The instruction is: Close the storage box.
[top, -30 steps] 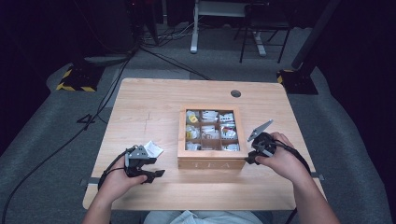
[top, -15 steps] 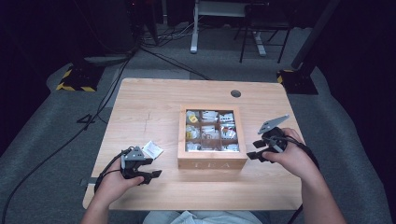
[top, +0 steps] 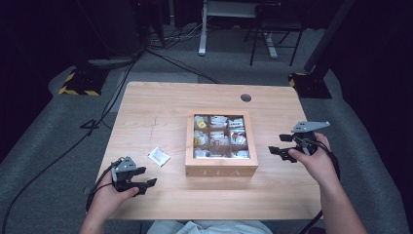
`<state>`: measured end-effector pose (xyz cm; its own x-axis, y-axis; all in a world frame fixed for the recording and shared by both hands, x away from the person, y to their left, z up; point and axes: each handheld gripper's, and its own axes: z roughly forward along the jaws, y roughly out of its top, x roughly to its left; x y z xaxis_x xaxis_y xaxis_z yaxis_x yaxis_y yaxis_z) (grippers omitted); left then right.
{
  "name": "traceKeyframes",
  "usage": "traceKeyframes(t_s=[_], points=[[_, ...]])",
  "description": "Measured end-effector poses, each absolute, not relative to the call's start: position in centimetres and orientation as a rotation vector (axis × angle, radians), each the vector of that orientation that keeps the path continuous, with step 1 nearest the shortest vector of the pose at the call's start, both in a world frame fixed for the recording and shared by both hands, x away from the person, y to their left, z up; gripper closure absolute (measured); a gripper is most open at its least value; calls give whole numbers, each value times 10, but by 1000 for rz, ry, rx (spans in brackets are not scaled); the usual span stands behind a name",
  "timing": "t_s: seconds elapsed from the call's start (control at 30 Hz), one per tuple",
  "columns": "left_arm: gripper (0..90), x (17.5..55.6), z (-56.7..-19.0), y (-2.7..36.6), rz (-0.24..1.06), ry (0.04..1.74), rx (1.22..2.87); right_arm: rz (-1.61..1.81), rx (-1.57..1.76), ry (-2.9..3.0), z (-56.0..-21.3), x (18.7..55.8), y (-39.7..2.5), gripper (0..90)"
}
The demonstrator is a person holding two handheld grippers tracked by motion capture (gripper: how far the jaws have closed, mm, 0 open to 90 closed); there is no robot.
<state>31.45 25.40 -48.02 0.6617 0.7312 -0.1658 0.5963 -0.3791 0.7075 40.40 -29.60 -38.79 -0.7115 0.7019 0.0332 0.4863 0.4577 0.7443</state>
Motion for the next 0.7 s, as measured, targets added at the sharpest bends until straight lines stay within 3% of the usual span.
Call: traceKeyframes(t_s=[0.3,0.7], points=[[334,317,-485,261,248,1072,2076,1146,1020,2348,-407,405,-326,214],[321,321,-493,264,255,1104,2072,1127,1055,2301,-443,401,-352,210]])
